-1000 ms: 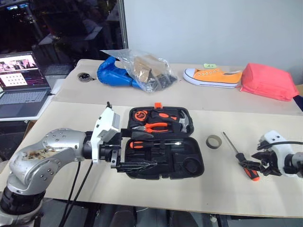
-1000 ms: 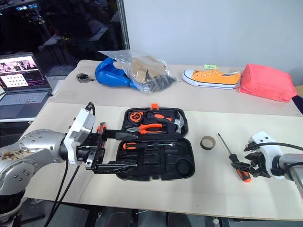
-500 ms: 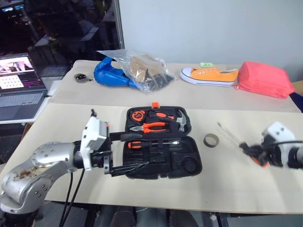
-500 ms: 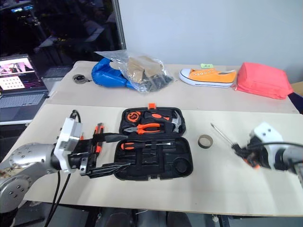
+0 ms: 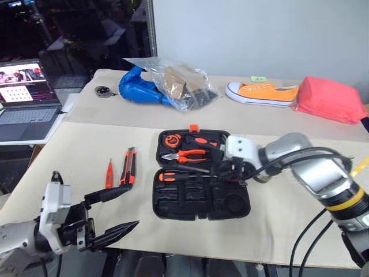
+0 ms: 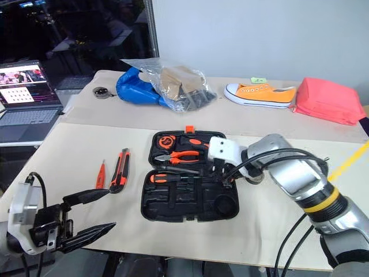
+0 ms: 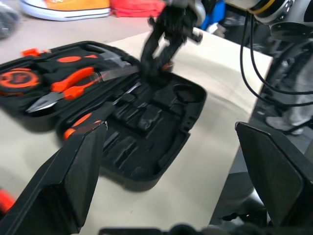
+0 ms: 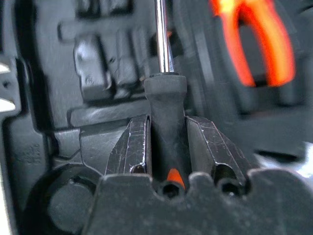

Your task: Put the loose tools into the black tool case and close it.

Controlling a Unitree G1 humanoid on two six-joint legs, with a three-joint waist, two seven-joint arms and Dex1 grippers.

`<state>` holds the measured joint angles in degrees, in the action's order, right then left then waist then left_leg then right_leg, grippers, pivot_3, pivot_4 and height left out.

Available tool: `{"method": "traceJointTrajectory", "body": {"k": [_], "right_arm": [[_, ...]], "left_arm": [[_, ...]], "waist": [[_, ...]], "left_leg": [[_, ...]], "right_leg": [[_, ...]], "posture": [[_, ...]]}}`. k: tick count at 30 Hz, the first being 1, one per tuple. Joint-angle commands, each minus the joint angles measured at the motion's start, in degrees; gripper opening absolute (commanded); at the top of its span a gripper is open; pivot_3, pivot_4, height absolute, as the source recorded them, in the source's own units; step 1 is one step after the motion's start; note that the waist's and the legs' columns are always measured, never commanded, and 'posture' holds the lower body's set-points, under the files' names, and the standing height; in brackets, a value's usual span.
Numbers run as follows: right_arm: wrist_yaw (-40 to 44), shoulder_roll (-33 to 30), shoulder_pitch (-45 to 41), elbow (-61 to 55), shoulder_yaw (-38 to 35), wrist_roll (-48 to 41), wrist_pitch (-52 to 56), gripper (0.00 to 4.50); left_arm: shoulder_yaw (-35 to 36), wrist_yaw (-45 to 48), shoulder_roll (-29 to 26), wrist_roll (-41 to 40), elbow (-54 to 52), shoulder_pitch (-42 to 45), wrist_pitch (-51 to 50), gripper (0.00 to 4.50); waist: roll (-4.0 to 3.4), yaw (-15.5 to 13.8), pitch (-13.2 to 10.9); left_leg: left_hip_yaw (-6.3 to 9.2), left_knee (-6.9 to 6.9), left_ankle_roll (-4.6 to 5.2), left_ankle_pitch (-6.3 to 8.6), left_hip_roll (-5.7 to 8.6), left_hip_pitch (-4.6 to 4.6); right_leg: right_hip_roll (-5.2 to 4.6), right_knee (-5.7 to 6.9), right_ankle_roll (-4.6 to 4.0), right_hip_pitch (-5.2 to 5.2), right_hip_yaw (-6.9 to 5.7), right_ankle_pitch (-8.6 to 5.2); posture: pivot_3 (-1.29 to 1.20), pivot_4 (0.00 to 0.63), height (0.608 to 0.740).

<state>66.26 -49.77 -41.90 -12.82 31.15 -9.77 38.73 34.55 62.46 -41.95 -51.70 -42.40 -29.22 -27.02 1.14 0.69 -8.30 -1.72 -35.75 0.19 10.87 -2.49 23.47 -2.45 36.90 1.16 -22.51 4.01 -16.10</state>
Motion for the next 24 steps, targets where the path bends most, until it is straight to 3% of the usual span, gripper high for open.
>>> {"method": "traceJointTrajectory", "body": {"k": [1,13,15,20,24], "right_arm": [[3.29,0.44,-1.64,0.53,0.94,2.89,-4.01,0.76],[6.36,6.0,-1.02,5.66,3.87,9.85,-8.67,0.76],[6.89,6.57,-1.01,6.37,4.09,10.58,-9.89,1.78],[8.3,6.8,-0.89,5.56,1.44,9.83,-10.97,3.21],[10.94,8.07,-0.61,3.1,-6.04,0.96,-8.65,3.21]], "left_arm": [[2.34,-0.38,0.97,-0.43,-2.95,-2.1,2.12,4.5],[1.6,-1.4,0.98,0.18,-3.72,-3.42,3.66,4.5],[1.4,-1.34,0.84,0.25,-3.6,-3.26,3.73,4.5],[1.07,-1.18,0.24,0.24,-2.77,-2.73,3.78,4.5],[0.47,-1.12,0.03,0.3,-2.37,-2.4,3.71,4.5]], "waist": [[0.0,0.08,0.0],[0.01,0.52,0.01],[0.01,0.52,0.01],[0.03,0.66,0.03],[0.04,0.74,0.03]], "left_leg": [[0.0,0.01,0.0,0.0,-0.01,-0.01],[-0.16,-0.04,0.0,0.01,-0.25,-0.34],[-0.16,-0.03,0.0,0.01,-0.24,-0.32],[-0.15,-0.03,-0.09,0.1,-0.28,-0.33],[-0.15,-0.03,-0.1,0.11,-0.31,-0.32]], "right_leg": [[0.01,0.01,-0.01,-0.01,-0.01,-0.01],[0.35,0.2,-0.26,0.16,0.0,-0.07],[0.35,0.19,-0.28,0.15,-0.01,-0.09],[0.4,0.19,-0.3,0.17,-0.02,-0.11],[0.43,0.2,-0.33,0.14,-0.01,-0.12]], "posture": [[0.0,0.15,0.74],[0.0,0.15,0.74],[0.0,0.15,0.74],[0.0,0.15,0.74],[0.0,0.15,0.74]]}}
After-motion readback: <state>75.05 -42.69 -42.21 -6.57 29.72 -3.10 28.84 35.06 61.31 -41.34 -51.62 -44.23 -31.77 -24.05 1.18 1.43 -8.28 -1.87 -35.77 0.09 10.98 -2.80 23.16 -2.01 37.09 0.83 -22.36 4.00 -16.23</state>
